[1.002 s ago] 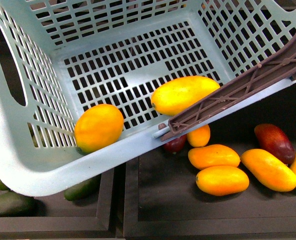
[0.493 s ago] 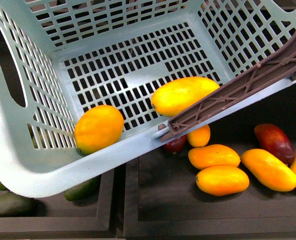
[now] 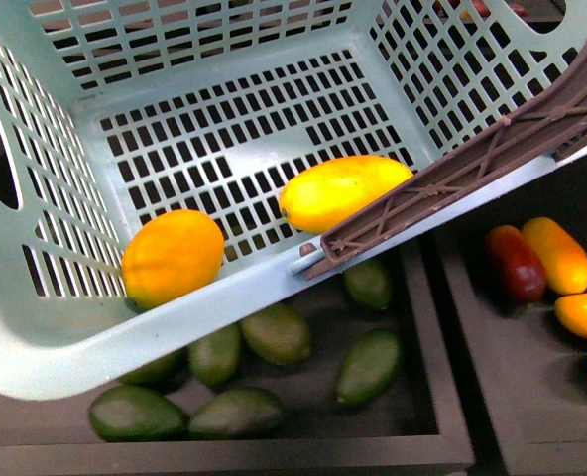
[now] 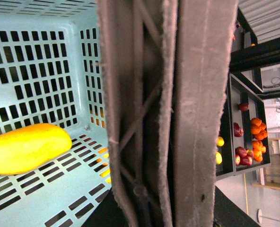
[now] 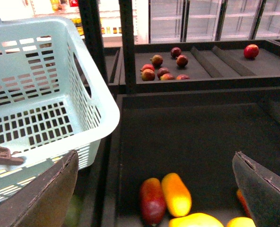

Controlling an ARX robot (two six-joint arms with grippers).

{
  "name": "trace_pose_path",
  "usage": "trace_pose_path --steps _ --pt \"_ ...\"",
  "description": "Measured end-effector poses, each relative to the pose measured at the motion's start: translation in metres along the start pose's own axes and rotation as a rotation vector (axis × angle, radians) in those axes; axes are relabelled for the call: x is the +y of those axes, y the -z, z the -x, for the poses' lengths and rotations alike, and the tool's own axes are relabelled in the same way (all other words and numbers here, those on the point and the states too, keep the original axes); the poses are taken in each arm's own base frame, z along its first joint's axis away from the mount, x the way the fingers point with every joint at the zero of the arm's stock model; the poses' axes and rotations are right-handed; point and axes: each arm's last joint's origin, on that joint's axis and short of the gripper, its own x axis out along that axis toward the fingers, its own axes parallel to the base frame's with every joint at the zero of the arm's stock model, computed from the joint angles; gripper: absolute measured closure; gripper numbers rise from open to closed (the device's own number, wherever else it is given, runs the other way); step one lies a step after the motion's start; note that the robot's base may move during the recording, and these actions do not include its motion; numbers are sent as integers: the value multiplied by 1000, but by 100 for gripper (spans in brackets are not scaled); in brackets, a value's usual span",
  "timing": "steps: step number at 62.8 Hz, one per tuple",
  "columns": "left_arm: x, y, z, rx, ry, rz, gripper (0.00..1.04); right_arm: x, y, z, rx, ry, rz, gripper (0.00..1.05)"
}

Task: Pick lemon and mango into basket

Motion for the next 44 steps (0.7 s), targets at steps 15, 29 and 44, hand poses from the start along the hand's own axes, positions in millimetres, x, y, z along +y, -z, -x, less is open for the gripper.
trace_pose_path --steps 15,29,44 --pt "0 0 0 11 8 -5 87 0 0 0 0 -2 1 9" --pt "0 0 0 10 7 -4 87 0 0 0 0 0 1 9" --pt "0 0 0 4 3 -5 87 0 0 0 1 -2 1 9"
